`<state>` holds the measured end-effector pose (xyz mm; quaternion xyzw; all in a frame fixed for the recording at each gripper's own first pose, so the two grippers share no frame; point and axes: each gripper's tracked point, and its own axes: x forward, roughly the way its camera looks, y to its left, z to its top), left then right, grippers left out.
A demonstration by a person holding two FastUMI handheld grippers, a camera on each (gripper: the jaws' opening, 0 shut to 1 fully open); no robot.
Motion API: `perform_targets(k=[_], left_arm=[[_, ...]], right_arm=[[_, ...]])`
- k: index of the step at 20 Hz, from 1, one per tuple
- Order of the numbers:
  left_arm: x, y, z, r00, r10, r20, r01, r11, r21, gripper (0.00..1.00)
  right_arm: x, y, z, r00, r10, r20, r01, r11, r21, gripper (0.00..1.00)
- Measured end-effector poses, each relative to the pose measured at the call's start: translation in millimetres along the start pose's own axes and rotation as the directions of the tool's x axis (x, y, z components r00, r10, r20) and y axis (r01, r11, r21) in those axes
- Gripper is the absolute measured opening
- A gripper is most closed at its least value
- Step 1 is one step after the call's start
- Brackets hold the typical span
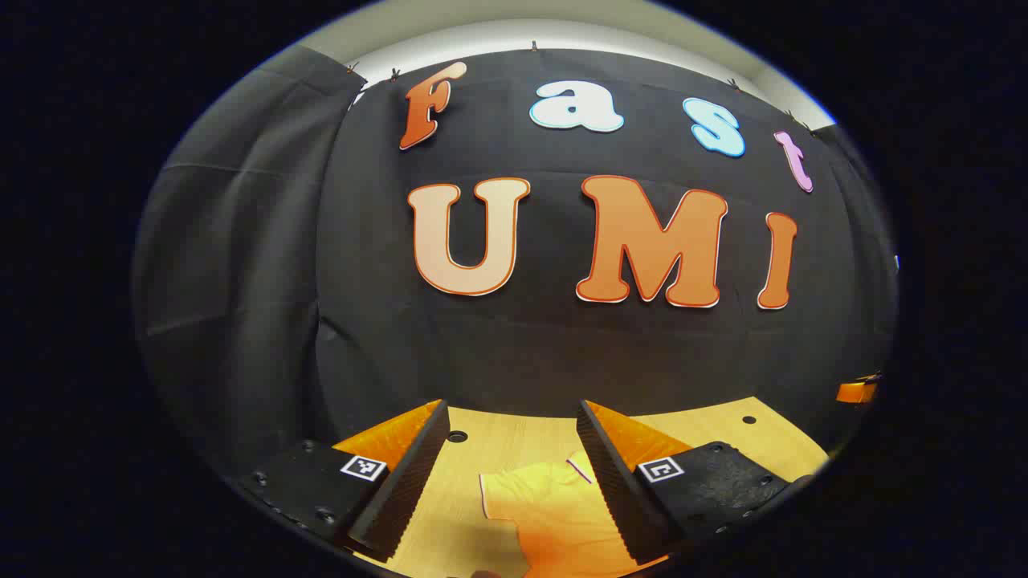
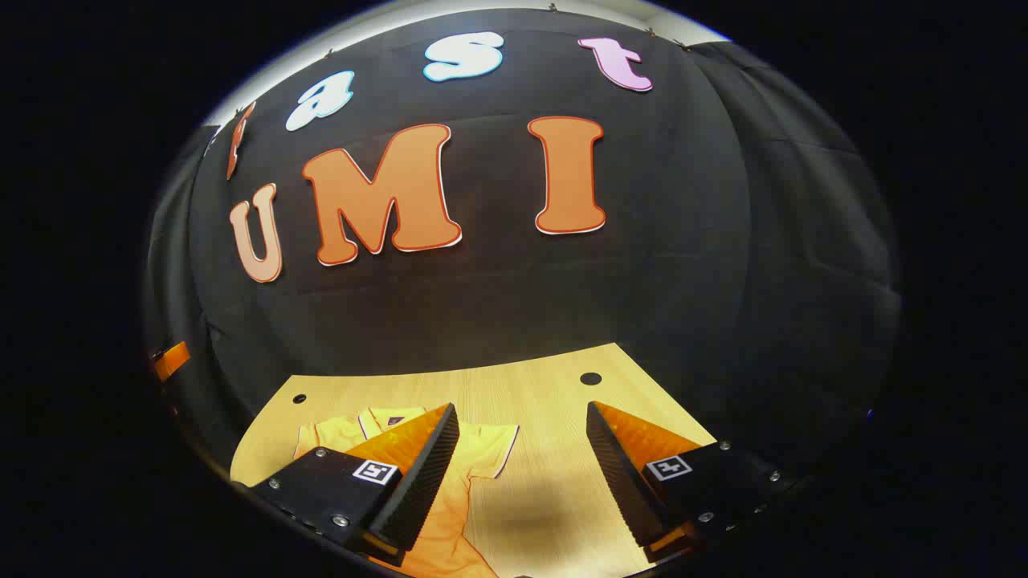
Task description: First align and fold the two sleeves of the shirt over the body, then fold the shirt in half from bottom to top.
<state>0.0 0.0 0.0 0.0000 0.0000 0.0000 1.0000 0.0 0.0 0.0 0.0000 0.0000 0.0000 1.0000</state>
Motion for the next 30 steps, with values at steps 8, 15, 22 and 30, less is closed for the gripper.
perform_targets(k=[8,15,22,30], left_arm=[[-5,18,-19,0.999,0.006,-0.034,-0.006,1.000,-0.003,0.98],[-4,14,-13,1.000,0.003,-0.024,-0.003,1.000,0.013,0.98],[-2,6,-13,1.000,-0.012,-0.018,0.012,0.999,0.034,0.98],[-2,8,-23,0.999,-0.030,-0.037,0.032,0.998,0.047,0.98]], right_arm=[[3,24,-1,1.000,0.019,-0.024,-0.019,1.000,-0.016,0.97],[7,17,-4,0.999,0.011,-0.044,-0.012,1.000,-0.020,0.96],[16,11,-10,0.996,-0.005,-0.092,0.003,1.000,-0.029,0.97],[56,30,-17,0.971,-0.002,-0.241,-0.005,1.000,-0.027,0.96]])
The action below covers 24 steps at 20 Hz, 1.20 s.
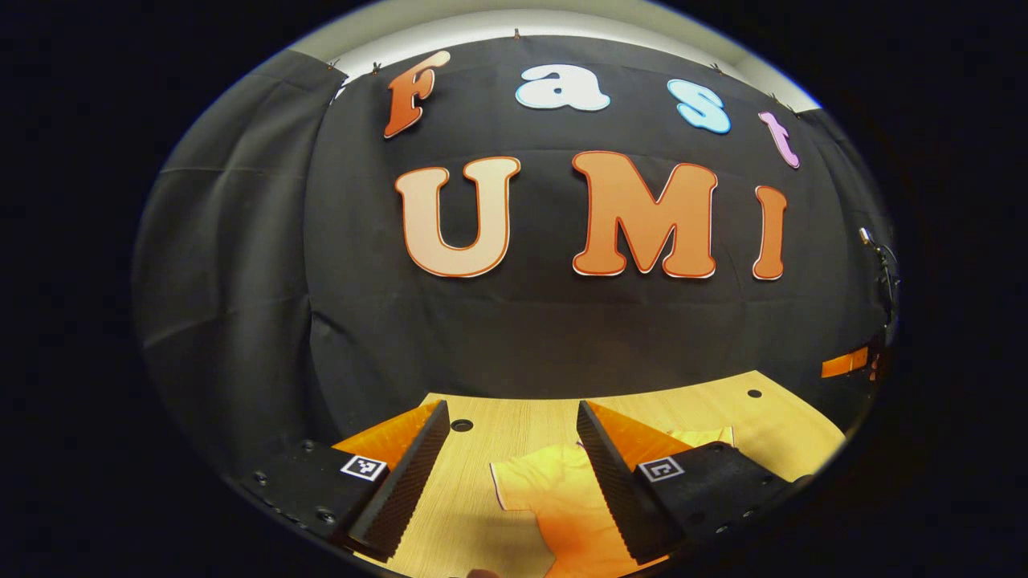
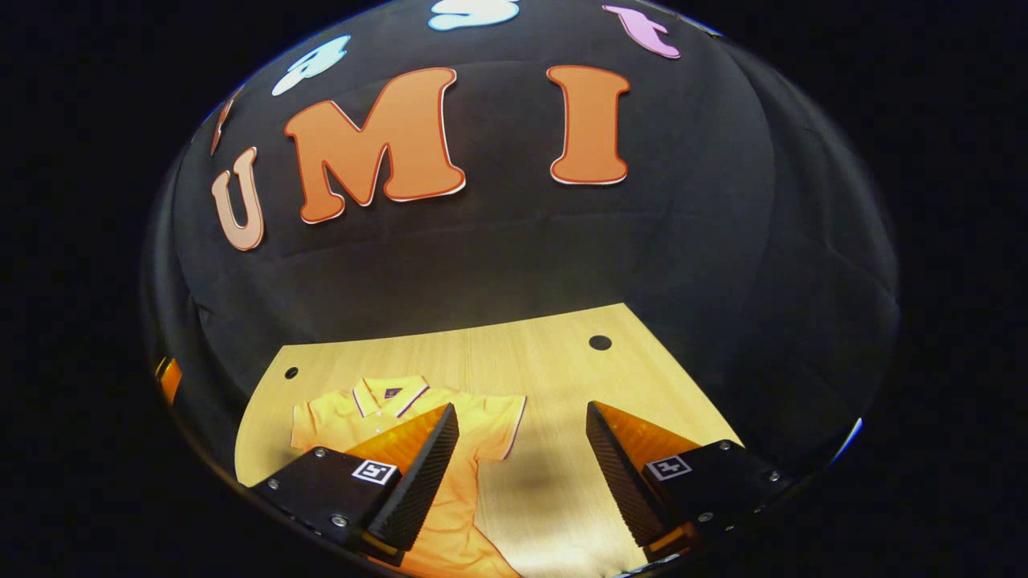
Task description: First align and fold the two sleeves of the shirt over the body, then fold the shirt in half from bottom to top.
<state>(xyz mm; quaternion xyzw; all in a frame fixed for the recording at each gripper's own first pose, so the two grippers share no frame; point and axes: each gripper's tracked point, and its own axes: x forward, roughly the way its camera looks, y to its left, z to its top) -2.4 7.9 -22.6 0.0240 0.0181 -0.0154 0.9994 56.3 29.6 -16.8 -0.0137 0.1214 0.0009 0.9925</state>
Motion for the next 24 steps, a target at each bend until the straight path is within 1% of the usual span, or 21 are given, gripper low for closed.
perform_targets(k=[2,4,7,8,10,11,13,14,16,18,21,24], left_arm=[[0,5,0,1.000,0.003,0.002,-0.003,1.000,-0.001,0.98],[0,13,-4,1.000,0.009,0.005,-0.009,1.000,0.004,0.98],[1,30,-11,0.999,0.034,-0.005,-0.034,0.999,-0.001,0.98],[0,34,-13,0.999,0.040,-0.006,-0.040,0.999,-0.003,0.98],[1,43,-18,0.998,0.056,-0.017,-0.056,0.998,-0.003,0.98],[1,48,-21,0.997,0.066,-0.025,-0.067,0.998,-0.002,0.98],[5,57,-28,0.996,0.084,-0.040,-0.085,0.996,-0.012,0.98],[6,60,-32,0.995,0.089,-0.048,-0.090,0.996,-0.019,0.98],[10,64,-37,0.993,0.099,-0.063,-0.101,0.994,-0.032,0.98],[12,69,-41,0.990,0.116,-0.082,-0.118,0.993,-0.028,0.98],[19,74,-50,0.987,0.124,-0.105,-0.128,0.992,-0.023,0.98],[25,79,-61,0.981,0.142,-0.135,-0.149,0.988,-0.043,0.98]], right_arm=[[18,4,0,0.999,0.002,-0.053,-0.002,1.000,0.010,0.97],[35,10,-6,0.991,0.023,-0.135,-0.021,1.000,0.016,0.96],[67,23,-20,0.963,0.064,-0.260,-0.051,0.997,0.057,0.97],[77,23,-27,0.952,0.066,-0.300,-0.051,0.997,0.059,0.97],[99,24,-41,0.919,0.070,-0.387,-0.045,0.996,0.073,0.97],[111,24,-51,0.899,0.068,-0.432,-0.036,0.996,0.081,0.98],[140,22,-73,0.868,0.038,-0.495,-0.011,0.998,0.059,0.98],[152,23,-85,0.847,0.030,-0.530,-0.003,0.999,0.051,0.98],[174,23,-104,0.812,0.009,-0.584,0.018,0.999,0.041,0.99],[192,22,-121,0.786,-0.010,-0.618,0.030,0.999,0.022,0.99],[214,19,-144,0.737,-0.026,-0.676,0.063,0.998,0.030,0.99],[229,17,-154,0.720,-0.038,-0.693,0.078,0.997,0.026,0.99]])
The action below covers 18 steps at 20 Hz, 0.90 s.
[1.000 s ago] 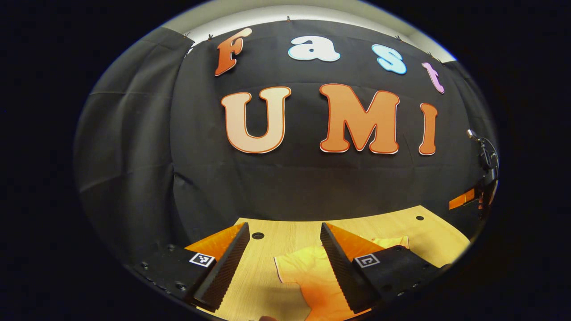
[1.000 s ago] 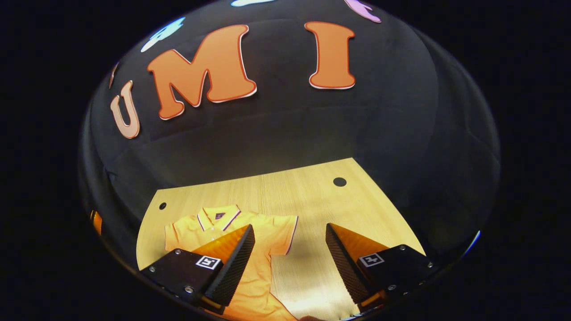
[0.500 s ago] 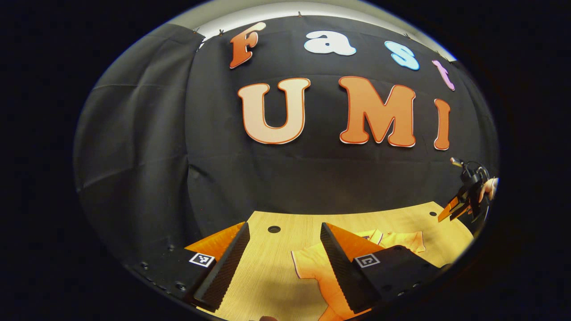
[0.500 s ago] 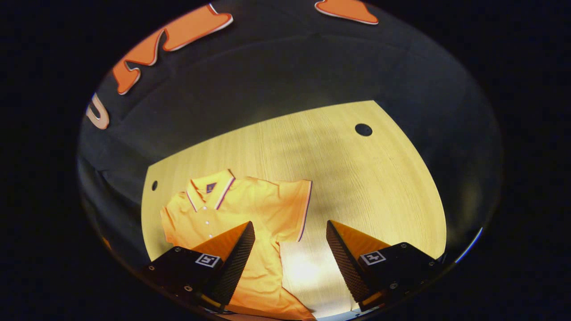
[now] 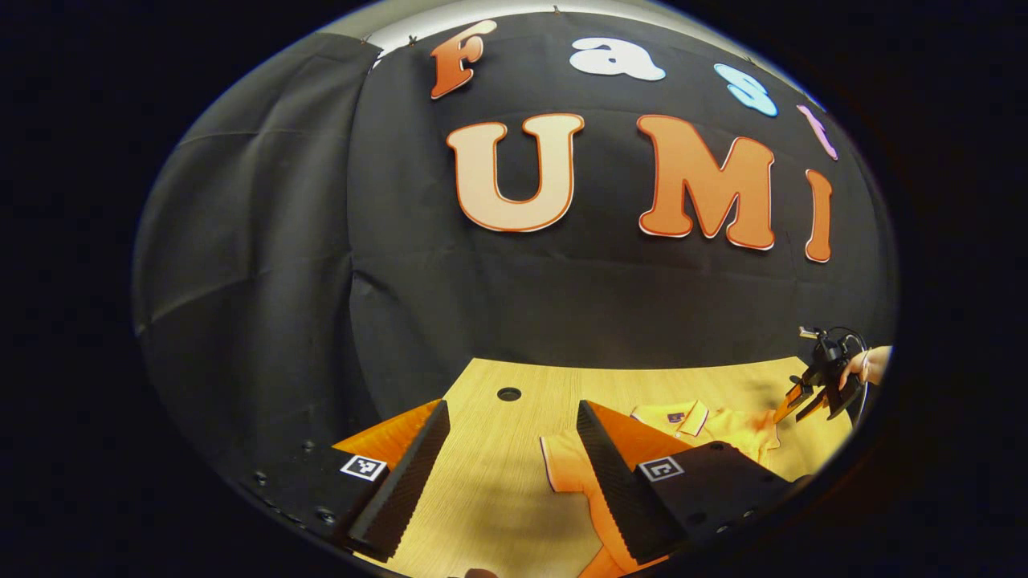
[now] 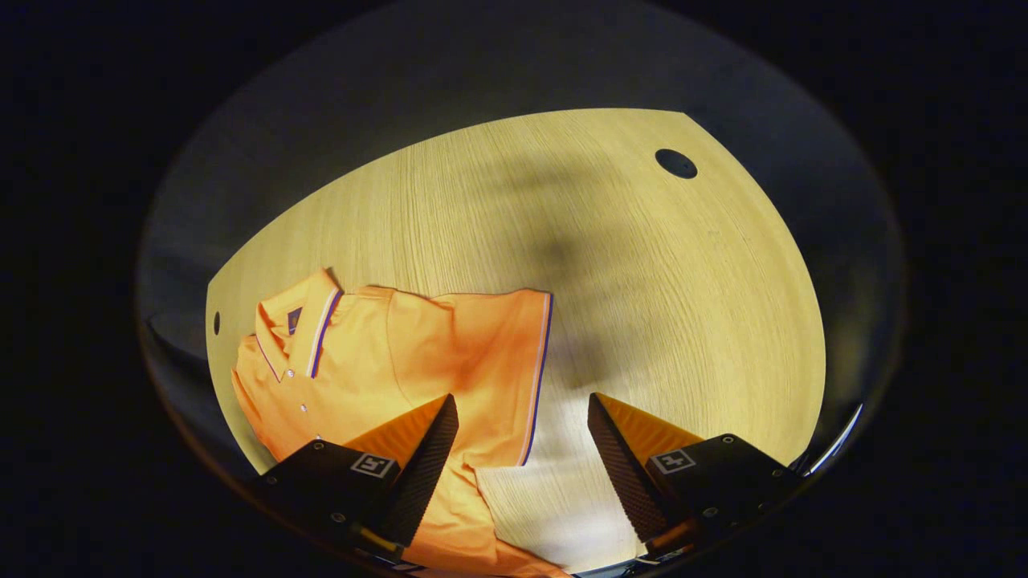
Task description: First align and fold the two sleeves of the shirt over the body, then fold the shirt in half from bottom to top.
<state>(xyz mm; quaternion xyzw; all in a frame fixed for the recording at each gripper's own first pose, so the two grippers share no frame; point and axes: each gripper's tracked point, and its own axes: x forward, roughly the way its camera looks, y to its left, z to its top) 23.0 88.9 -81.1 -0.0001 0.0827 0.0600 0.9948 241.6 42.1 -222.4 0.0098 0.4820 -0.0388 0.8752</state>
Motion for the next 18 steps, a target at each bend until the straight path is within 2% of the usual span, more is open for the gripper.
perform_targets(k=[4,7,10,11,13,14,15,16,17,18], left_arm=[[8,7,-7,0.999,0.029,-0.026,-0.029,1.000,-0.010,0.98],[14,7,-11,0.999,0.032,-0.035,-0.032,0.999,0.002,1.00],[17,5,-9,0.999,0.029,-0.039,-0.029,1.000,0.011,0.98],[18,4,-9,0.999,0.027,-0.038,-0.026,1.000,0.009,0.98],[20,5,-10,0.999,0.023,-0.044,-0.023,1.000,0.003,0.98],[22,5,-13,0.999,0.021,-0.049,-0.021,1.000,-0.001,0.98],[23,6,-13,0.998,0.020,-0.053,-0.020,1.000,-0.004,0.98],[24,6,-14,0.998,0.017,-0.053,-0.017,1.000,-0.007,0.98],[25,6,-14,0.998,0.016,-0.054,-0.017,1.000,-0.007,0.98],[25,9,-14,0.998,0.020,-0.054,-0.020,1.000,-0.007,0.98]], right_arm=[[22,-9,-6,0.998,-0.044,-0.049,0.043,0.999,-0.010,0.98],[28,-6,-5,0.997,-0.046,-0.055,0.045,0.999,-0.010,0.95],[37,-7,-5,0.995,-0.071,-0.072,0.071,0.997,0.001,0.84],[32,-7,-5,0.994,-0.072,-0.084,0.073,0.997,0.008,0.76],[33,-9,-4,0.994,-0.075,-0.082,0.077,0.997,0.020,0.72],[33,-9,-5,0.994,-0.072,-0.078,0.074,0.997,0.024,0.66],[33,-8,-3,0.996,-0.066,-0.068,0.068,0.997,0.037,0.49],[32,-7,-1,0.997,-0.054,-0.060,0.057,0.997,0.059,0.37],[32,-4,-1,0.999,-0.028,-0.044,0.031,0.997,0.076,0.17],[31,-2,-2,0.999,-0.015,-0.036,0.017,0.997,0.073,0.10]])
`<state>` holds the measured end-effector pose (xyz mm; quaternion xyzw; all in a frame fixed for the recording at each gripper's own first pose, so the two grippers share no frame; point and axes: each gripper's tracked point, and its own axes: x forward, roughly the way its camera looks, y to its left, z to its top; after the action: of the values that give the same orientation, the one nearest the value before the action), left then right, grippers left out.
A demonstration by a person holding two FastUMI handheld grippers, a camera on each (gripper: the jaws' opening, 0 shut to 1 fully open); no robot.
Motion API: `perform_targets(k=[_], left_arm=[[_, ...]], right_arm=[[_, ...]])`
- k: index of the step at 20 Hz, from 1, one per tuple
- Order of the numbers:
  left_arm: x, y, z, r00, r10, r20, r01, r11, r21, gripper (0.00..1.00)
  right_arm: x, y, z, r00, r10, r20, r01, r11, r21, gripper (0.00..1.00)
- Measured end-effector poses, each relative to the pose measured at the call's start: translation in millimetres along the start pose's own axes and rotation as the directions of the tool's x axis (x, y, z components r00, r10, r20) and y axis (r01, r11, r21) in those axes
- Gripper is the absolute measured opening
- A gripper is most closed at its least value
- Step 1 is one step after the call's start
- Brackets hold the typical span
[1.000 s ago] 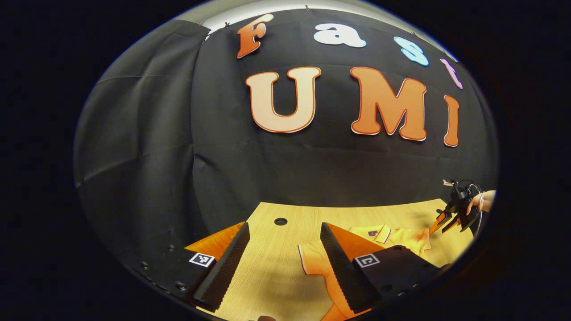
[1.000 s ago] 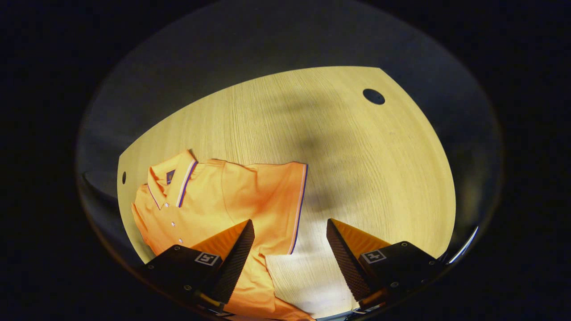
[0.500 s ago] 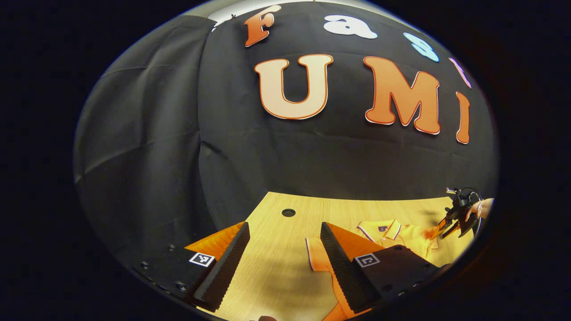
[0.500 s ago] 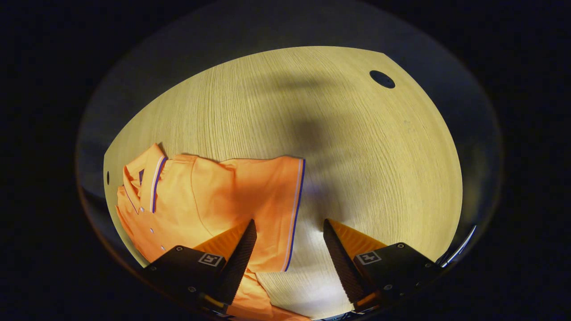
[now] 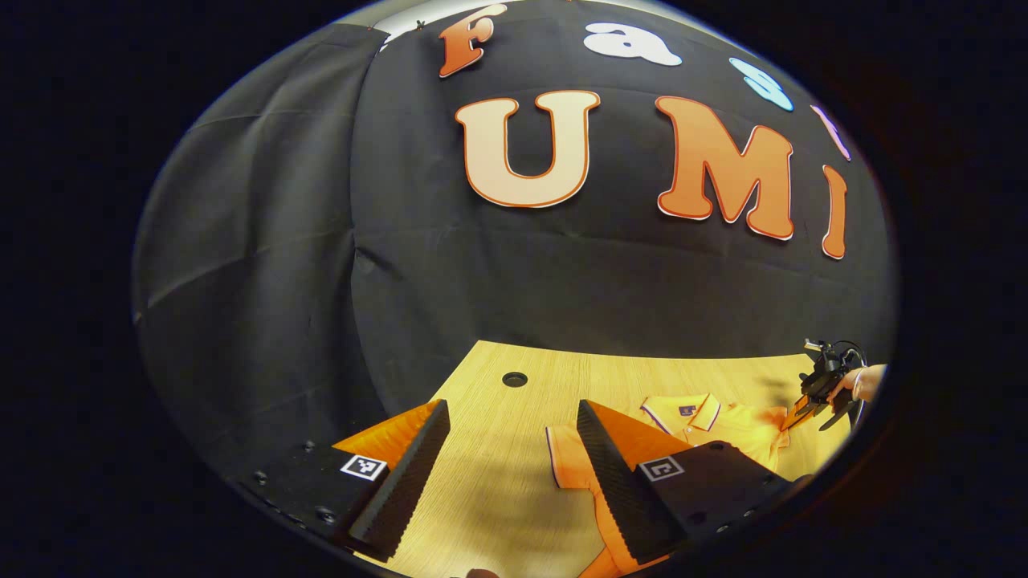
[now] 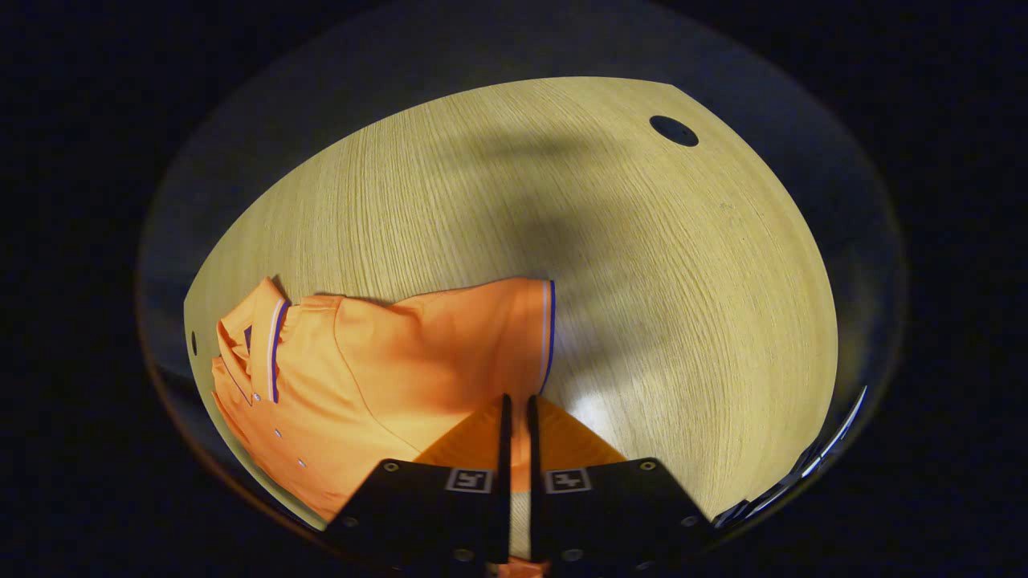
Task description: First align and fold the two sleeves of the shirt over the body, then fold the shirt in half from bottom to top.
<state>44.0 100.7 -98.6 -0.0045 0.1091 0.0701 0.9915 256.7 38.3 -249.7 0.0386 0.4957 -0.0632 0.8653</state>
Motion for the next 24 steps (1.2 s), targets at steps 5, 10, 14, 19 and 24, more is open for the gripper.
perform_targets(k=[5,10,14,19,24], left_arm=[[-1,9,3,1.000,0.005,0.003,-0.005,1.000,-0.003,0.98],[-1,12,4,1.000,-0.023,0.015,0.023,0.999,-0.023,0.98],[-2,21,5,0.999,-0.043,0.023,0.044,0.999,-0.027,0.98],[-5,39,2,0.997,-0.066,0.033,0.068,0.997,-0.045,0.98],[-9,66,-3,0.997,-0.062,0.035,0.065,0.996,-0.069,0.98]], right_arm=[[-20,7,10,0.998,0.024,0.066,-0.023,0.999,-0.030,0.05],[-61,27,18,0.989,0.034,0.145,-0.019,0.994,-0.105,0.05],[-97,56,18,0.979,0.060,0.192,-0.032,0.989,-0.146,0.05],[-120,104,2,0.974,0.082,0.209,-0.038,0.978,-0.206,0.05],[-125,168,-24,0.969,0.142,0.201,-0.079,0.953,-0.292,0.05]])
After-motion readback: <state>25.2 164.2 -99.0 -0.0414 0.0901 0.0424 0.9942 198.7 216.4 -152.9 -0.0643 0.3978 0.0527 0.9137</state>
